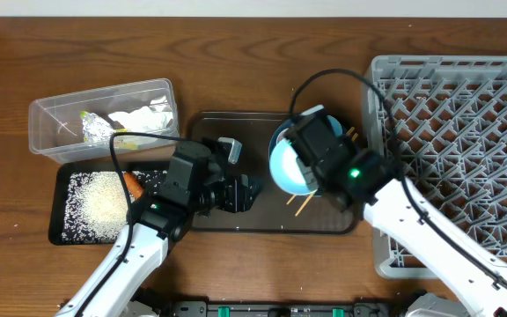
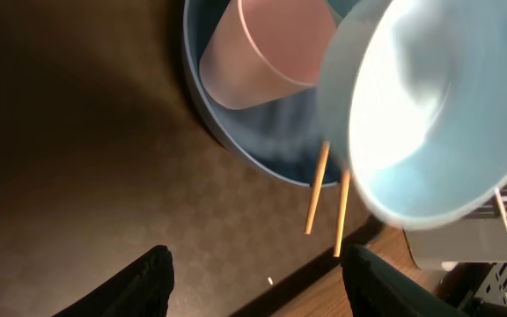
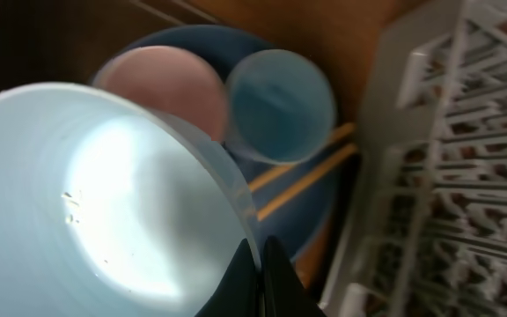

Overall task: Sort waste into correct bins and load items into the dishwasher rack
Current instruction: 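Open the left gripper to release the bowl to the right gripper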

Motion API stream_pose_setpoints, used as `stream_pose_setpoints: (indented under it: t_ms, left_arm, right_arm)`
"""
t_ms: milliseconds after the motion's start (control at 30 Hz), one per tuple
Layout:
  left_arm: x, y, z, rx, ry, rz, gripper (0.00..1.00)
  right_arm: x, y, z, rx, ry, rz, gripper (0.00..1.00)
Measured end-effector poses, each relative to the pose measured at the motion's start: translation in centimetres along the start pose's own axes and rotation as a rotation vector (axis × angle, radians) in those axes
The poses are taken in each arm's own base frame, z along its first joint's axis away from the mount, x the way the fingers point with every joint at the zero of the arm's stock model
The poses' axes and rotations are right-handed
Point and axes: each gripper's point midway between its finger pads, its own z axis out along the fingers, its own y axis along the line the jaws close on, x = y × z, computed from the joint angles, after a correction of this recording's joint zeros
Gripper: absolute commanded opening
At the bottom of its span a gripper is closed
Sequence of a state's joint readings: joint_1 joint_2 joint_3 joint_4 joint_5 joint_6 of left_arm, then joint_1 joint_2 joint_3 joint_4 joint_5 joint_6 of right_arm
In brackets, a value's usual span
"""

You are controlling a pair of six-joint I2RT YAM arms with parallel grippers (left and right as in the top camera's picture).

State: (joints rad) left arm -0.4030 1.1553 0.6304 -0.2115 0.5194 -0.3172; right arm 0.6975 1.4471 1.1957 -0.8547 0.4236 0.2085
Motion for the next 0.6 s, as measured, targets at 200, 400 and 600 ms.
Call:
stream_pose_setpoints:
  t_ms: [200, 400, 600]
  left_arm:
    - [0.0, 0.0, 0.0, 0.0, 0.0, 0.0, 0.65]
    - [0.0, 0.0, 0.0, 0.0, 0.0, 0.0, 0.67]
    - [0.0, 0.1, 0.0, -0.004, -0.001, -0.001, 0.72]
  right_arm:
    - [-0.8, -3.8, 1.0, 0.085, -0.006, -0.016, 0.01]
    - [-2.9, -6.6, 1.1, 0.191, -0.07, -0.131, 0.01]
    - [-5.7, -10.3, -0.4, 0.427, -0.14, -0.246, 0.01]
